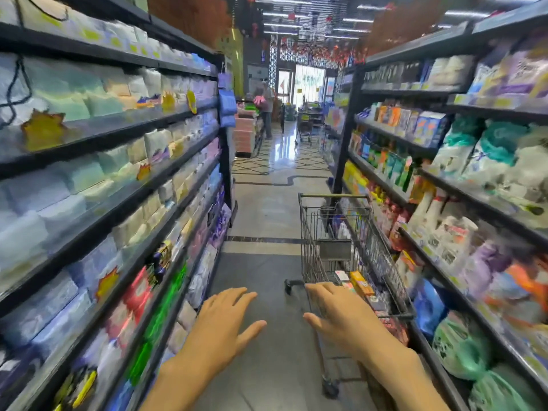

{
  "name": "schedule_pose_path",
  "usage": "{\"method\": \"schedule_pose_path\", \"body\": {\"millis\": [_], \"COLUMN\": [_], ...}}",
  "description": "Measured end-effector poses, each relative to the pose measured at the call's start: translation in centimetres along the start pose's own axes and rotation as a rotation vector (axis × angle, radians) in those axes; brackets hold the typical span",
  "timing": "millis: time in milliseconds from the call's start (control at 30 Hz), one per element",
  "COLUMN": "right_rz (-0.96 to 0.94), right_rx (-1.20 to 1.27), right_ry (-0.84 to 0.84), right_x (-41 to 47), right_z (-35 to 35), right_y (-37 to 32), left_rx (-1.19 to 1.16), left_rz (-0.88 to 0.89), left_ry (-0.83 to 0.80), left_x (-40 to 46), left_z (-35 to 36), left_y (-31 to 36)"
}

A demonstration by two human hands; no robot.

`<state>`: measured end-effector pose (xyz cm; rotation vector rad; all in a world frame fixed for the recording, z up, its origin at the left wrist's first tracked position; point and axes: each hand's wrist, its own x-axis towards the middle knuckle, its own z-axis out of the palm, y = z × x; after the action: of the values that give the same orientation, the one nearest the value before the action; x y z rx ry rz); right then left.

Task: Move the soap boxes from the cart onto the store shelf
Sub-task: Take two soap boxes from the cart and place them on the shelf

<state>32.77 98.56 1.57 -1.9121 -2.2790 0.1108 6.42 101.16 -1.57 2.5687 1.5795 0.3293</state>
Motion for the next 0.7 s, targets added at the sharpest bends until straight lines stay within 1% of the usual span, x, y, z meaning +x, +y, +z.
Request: {"method": "schedule_pose_path", "body": {"millis": [200, 367, 500, 700], "right_rz": [0.087, 0.206, 0.306, 0.479], "right_rx": [0.019, 0.027, 0.025, 0.033], "right_ry": [-0.014, 0.017, 0.021, 0.069], "right_x": [16.0, 26.9, 33.6, 40.6], "right_z": [-0.2, -0.6, 0.2, 0.1], "right_y": [3.8, 8.9, 14.7, 24.4], "left_rx": [-0.035, -0.054, -0.073, -0.052], "left_rz": [0.121, 0.240, 0.354, 0.541], "left_ry": [-0.023, -0.073, -0.111, -0.233], "left_x": [18.7, 34.0, 44.4, 59.2], "left_z": [0.0, 0.4, 2.0, 6.9], "left_y": [-6.9, -9.9, -9.5, -5.4]}}
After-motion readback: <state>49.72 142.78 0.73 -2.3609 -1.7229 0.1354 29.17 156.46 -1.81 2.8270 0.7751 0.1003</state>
